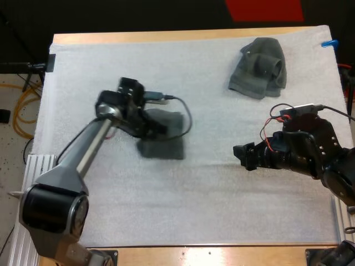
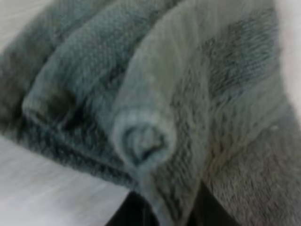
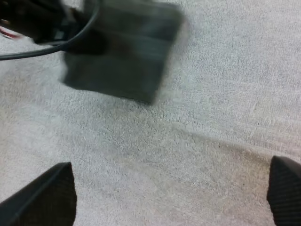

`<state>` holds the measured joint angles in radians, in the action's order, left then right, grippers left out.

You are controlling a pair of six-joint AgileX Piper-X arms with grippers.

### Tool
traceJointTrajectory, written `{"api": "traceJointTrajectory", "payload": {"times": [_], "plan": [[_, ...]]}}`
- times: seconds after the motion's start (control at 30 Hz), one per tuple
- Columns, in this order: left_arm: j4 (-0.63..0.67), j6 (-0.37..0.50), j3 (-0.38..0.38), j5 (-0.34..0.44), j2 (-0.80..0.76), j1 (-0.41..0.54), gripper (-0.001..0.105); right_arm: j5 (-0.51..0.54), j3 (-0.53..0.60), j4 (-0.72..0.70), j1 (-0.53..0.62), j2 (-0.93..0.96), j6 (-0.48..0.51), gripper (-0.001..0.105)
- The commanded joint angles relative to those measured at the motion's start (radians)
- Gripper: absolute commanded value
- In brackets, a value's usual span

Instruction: Pick towel from pile fold and stack

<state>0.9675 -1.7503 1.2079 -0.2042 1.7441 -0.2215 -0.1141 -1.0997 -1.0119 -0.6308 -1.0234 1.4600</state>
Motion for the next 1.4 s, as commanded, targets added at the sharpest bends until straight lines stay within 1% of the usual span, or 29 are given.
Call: {"api": "traceJointTrajectory", "payload": {"times": [0.0,0.07,0.13,0.2,0.27,0.33,0.4,0.43,0.5,0.53,0.57,0.67,0.7,0.8,0.87,0.9,0.97,1.03,1.13,1.23,1.27,1.37], "plan": [[0.078,0.093,0.009,0.122,-0.01,0.032,0.0,0.004,-0.003,0.005,-0.002,0.011,0.002,0.079],[0.106,0.144,0.009,0.203,-0.009,0.08,0.0,0.0,-0.003,0.005,-0.002,0.011,0.002,0.079],[0.113,0.162,0.009,0.249,-0.007,0.119,0.0,-0.024,-0.003,0.01,-0.002,0.011,0.002,0.079],[0.112,0.162,0.009,0.262,-0.007,0.169,0.0,-0.082,-0.003,0.018,-0.002,0.011,0.006,0.079],[0.11,0.162,0.009,0.262,-0.007,0.219,0.0,-0.113,-0.003,0.033,-0.002,0.011,0.009,0.079],[0.112,0.162,0.009,0.262,-0.007,0.256,0.0,-0.124,-0.003,0.046,-0.002,0.011,0.009,0.079],[0.115,0.162,0.009,0.262,-0.007,0.286,0.003,-0.128,-0.003,0.064,-0.002,0.011,0.009,0.079],[0.116,0.162,0.009,0.262,-0.007,0.295,0.006,-0.134,-0.003,0.076,-0.002,0.011,0.009,0.079],[0.116,0.162,0.009,0.268,-0.007,0.311,0.017,-0.148,-0.003,0.1,-0.002,0.011,0.009,0.079],[0.116,0.163,0.009,0.29,-0.007,0.314,0.022,-0.16,-0.003,0.109,-0.002,0.011,0.009,0.079],[0.116,0.169,0.009,0.327,-0.007,0.315,0.032,-0.173,-0.003,0.116,-0.002,0.011,0.009,0.079],[0.116,0.199,0.009,0.407,-0.007,0.314,0.055,-0.182,-0.003,0.118,-0.002,0.011,0.009,0.079],[0.116,0.208,0.009,0.44,-0.007,0.314,0.059,-0.182,-0.003,0.117,-0.002,0.011,0.009,0.079],[0.116,0.213,0.009,0.565,-0.011,0.314,0.061,-0.182,-0.003,0.117,-0.002,0.011,0.009,0.079],[0.116,0.213,0.009,0.619,-0.027,0.314,0.061,-0.182,-0.003,0.117,-0.002,0.011,0.009,0.079],[0.116,0.213,0.009,0.627,-0.037,0.314,0.061,-0.182,-0.003,0.117,-0.002,0.011,0.009,0.079],[0.116,0.213,0.009,0.598,-0.073,0.314,0.061,-0.182,-0.003,0.117,-0.002,0.011,0.009,0.079],[0.116,0.213,0.009,0.54,-0.119,0.314,0.061,-0.182,-0.003,0.118,-0.002,0.011,0.009,0.079],[0.116,0.213,0.009,0.433,-0.204,0.314,0.061,-0.182,-0.003,0.118,-0.002,0.011,0.009,0.079],[0.115,0.2,0.009,0.31,-0.319,0.314,0.061,-0.177,-0.003,0.118,-0.002,0.011,0.009,0.079],[0.113,0.195,0.009,0.259,-0.364,0.314,0.061,-0.168,-0.003,0.118,-0.002,0.011,0.009,0.079],[0.114,0.161,0.009,0.142,-0.483,0.31,0.061,-0.115,-0.003,0.118,0.001,0.009,0.02,0.079]]}}
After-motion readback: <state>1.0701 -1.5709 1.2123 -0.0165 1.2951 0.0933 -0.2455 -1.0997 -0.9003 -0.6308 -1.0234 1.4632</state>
